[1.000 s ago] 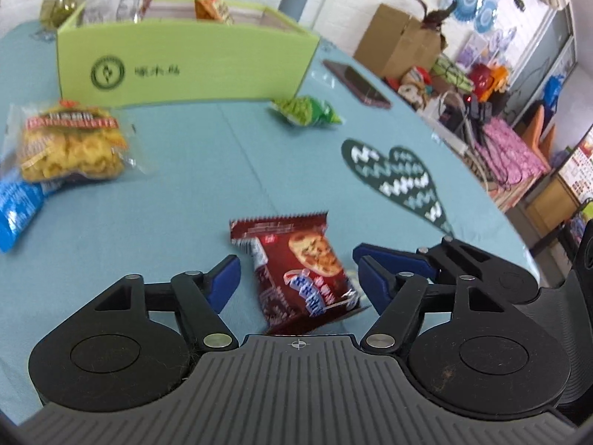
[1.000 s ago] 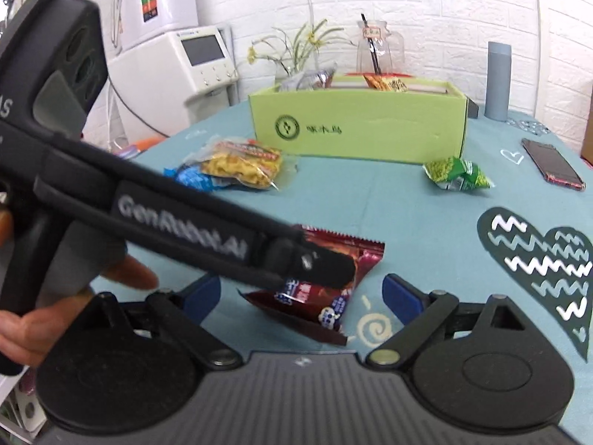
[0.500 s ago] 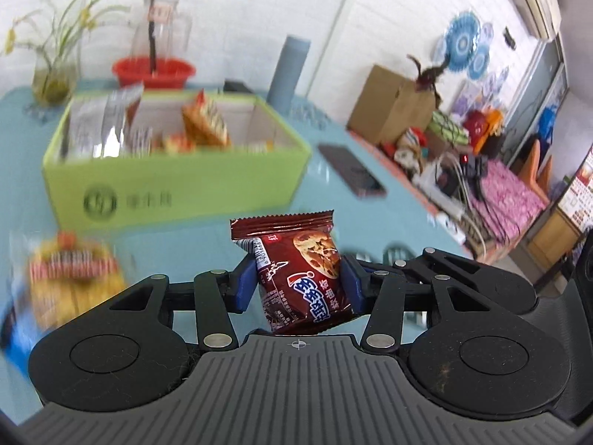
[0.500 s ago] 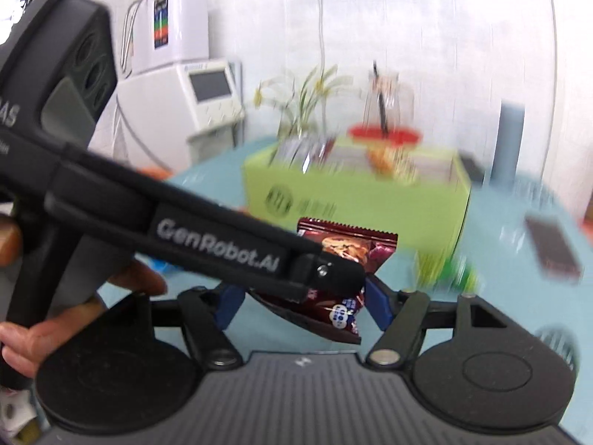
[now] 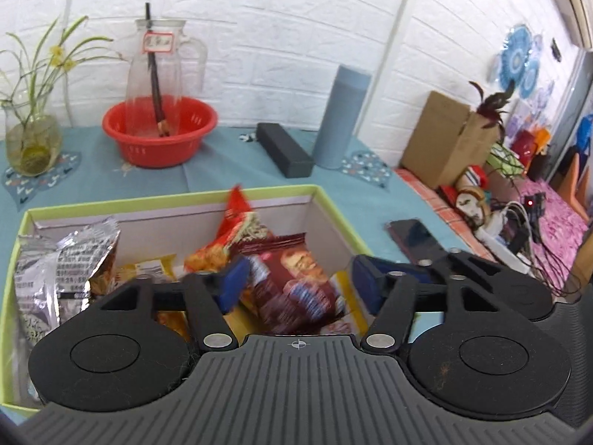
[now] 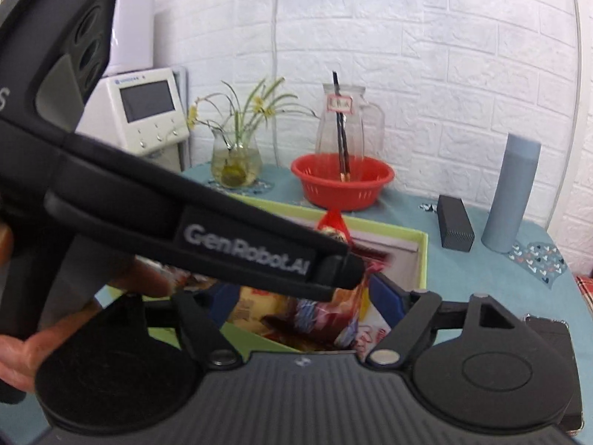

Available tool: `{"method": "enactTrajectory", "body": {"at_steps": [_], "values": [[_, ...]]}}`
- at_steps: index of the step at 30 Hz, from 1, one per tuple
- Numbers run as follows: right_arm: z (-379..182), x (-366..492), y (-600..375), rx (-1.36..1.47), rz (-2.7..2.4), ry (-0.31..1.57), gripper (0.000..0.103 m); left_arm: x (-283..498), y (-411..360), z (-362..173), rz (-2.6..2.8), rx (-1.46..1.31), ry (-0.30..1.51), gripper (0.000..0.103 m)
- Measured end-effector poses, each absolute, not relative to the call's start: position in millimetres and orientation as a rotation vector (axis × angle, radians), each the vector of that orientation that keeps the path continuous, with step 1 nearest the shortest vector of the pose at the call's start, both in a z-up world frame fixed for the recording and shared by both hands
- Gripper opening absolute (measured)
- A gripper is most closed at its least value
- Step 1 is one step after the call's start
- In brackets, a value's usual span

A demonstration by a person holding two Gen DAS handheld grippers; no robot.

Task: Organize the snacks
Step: 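Drop the chocolate cookie pack into the lime-green box with the left tool, then move the left tool to the Danco Galette waffle bag and grasp it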

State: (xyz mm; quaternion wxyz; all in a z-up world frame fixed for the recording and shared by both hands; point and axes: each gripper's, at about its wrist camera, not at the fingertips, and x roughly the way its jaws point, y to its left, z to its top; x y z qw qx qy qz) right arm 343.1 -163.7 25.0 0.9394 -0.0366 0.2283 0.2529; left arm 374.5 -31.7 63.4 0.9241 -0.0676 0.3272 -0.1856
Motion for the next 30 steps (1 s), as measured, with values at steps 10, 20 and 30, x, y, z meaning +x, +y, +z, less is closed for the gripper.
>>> {"method": "enactTrajectory", "body": {"at_steps": [10, 20, 30], "values": [[72, 302, -216, -0.033, 0.486, 0.343, 0.093, 301, -17, 112, -0.396, -0.182, 0.490, 0.075], [41, 243, -228, 0.001, 0.477, 0.481, 0.093, 235, 26, 95, -0.321, -0.195, 0.504, 0.080], [-6, 190, -172, 0.064, 0.583, 0.635, 0.093, 197, 62, 47, -0.203, -0.209, 0.619, 0.080]]}}
